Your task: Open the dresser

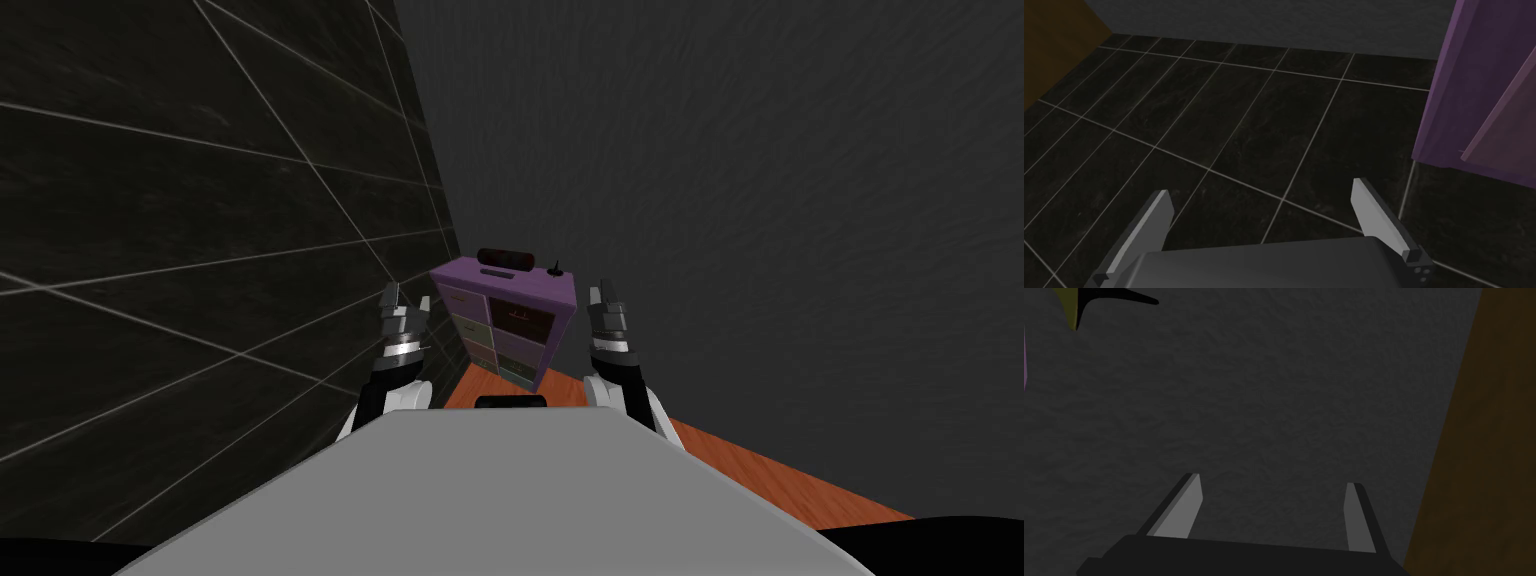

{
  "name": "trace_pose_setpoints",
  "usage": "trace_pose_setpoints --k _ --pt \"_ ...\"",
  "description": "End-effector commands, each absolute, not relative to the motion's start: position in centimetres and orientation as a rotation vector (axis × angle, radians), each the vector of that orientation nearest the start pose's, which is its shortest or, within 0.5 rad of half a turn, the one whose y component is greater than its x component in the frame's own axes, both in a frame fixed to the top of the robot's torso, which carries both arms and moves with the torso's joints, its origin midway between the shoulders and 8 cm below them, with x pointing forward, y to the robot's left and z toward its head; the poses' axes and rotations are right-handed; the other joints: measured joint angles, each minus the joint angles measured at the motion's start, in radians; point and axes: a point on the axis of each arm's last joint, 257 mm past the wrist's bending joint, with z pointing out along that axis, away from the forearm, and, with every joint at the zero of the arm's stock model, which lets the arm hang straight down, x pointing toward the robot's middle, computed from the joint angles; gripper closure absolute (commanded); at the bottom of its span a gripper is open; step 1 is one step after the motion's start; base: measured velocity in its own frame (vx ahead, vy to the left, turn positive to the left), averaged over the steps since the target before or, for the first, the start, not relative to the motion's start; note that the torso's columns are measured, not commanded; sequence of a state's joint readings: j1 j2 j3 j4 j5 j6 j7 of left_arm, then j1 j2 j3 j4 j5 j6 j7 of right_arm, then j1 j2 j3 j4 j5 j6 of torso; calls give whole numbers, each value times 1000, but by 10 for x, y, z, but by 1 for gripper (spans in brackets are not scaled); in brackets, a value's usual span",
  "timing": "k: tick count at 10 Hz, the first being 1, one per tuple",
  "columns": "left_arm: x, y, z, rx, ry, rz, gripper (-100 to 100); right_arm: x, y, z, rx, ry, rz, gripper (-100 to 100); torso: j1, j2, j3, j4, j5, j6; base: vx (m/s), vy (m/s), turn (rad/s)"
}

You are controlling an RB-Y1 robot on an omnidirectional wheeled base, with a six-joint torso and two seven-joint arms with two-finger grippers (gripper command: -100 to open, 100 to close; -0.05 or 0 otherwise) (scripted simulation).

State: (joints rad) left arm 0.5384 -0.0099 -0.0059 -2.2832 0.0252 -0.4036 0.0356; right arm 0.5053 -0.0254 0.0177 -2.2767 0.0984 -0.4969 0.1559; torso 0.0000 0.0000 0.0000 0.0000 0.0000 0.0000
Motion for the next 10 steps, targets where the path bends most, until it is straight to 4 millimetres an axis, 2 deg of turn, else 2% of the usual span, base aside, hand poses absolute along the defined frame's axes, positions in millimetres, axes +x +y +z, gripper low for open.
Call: trace_pose_setpoints --k 1,9,10 --pt "355 289 -6 -801 662 -1312 0 348 -260 19 523 731 1110 0 0 40 -82 41 0 0 0 0 0" --pt "355 289 -6 -800 662 -1312 0 348 -260 19 523 731 1110 0 0 618 -1234 617 0 0 0 0 0" --pt "357 285 -9 -784 694 -1313 -100 348 -260 19 523 731 1110 0 0 691 -1382 691 0 0 3 -8 -13"
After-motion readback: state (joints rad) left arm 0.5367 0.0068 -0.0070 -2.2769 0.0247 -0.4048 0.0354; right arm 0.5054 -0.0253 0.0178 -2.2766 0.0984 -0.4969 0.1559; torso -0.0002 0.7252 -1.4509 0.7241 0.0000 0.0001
